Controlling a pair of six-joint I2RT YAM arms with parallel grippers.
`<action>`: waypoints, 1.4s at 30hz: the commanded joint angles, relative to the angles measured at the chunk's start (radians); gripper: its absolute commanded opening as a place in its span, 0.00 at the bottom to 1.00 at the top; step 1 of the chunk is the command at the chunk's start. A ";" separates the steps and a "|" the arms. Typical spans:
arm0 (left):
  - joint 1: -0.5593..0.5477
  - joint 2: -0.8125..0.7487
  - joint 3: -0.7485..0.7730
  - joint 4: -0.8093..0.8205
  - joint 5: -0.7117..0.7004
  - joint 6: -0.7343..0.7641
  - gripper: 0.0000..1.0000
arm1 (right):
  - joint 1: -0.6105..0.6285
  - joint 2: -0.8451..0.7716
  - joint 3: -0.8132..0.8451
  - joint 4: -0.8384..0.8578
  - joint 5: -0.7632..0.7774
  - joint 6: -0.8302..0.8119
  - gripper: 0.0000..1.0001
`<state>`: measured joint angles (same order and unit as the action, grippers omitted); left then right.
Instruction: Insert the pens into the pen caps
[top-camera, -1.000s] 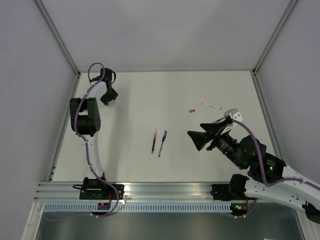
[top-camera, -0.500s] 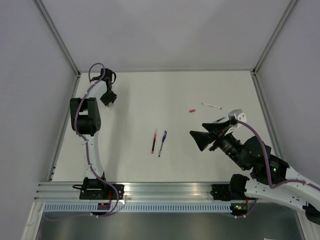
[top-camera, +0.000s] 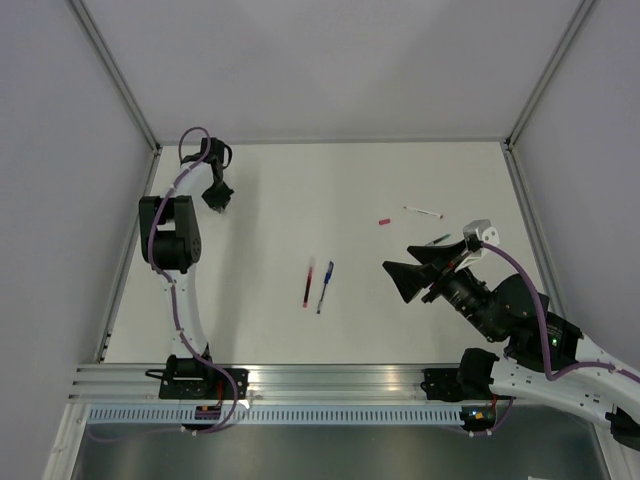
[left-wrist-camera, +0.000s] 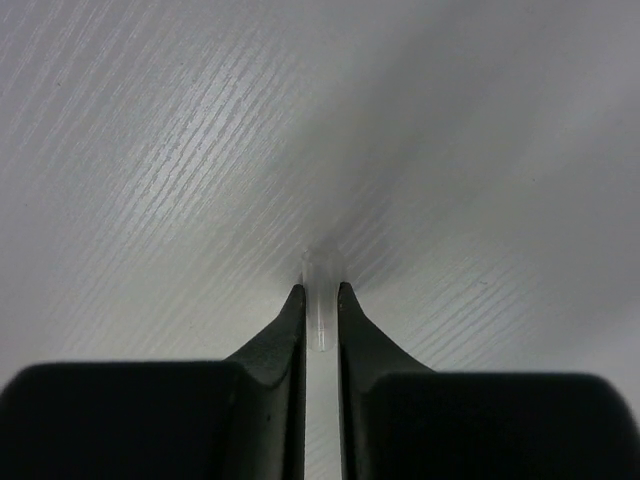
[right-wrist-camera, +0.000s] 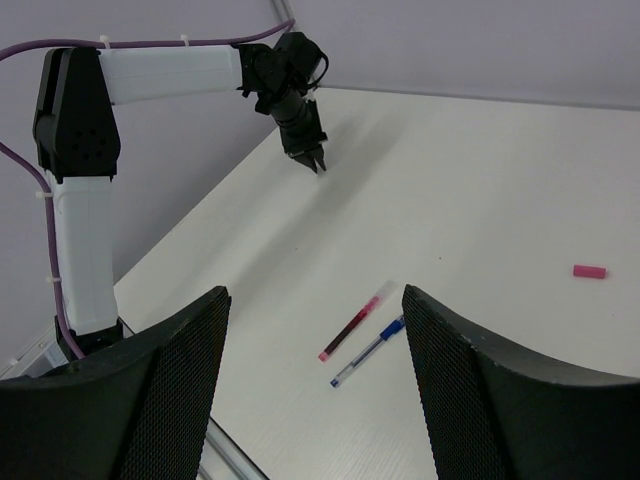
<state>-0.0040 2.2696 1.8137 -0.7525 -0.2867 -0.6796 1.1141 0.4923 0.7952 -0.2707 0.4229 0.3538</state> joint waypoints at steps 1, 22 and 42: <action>-0.002 -0.010 -0.077 -0.030 0.058 0.038 0.10 | -0.002 0.008 0.018 0.002 0.013 -0.015 0.77; -0.201 -0.605 -0.859 0.537 0.397 0.043 0.02 | 0.000 0.319 0.009 0.093 0.056 -0.039 0.75; -0.442 -1.074 -1.215 0.948 0.698 -0.058 0.02 | -0.658 0.629 0.190 -0.073 0.044 0.160 0.74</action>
<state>-0.4145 1.2686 0.6632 0.0853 0.3931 -0.7071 0.5797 1.1172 0.9451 -0.2928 0.5468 0.4488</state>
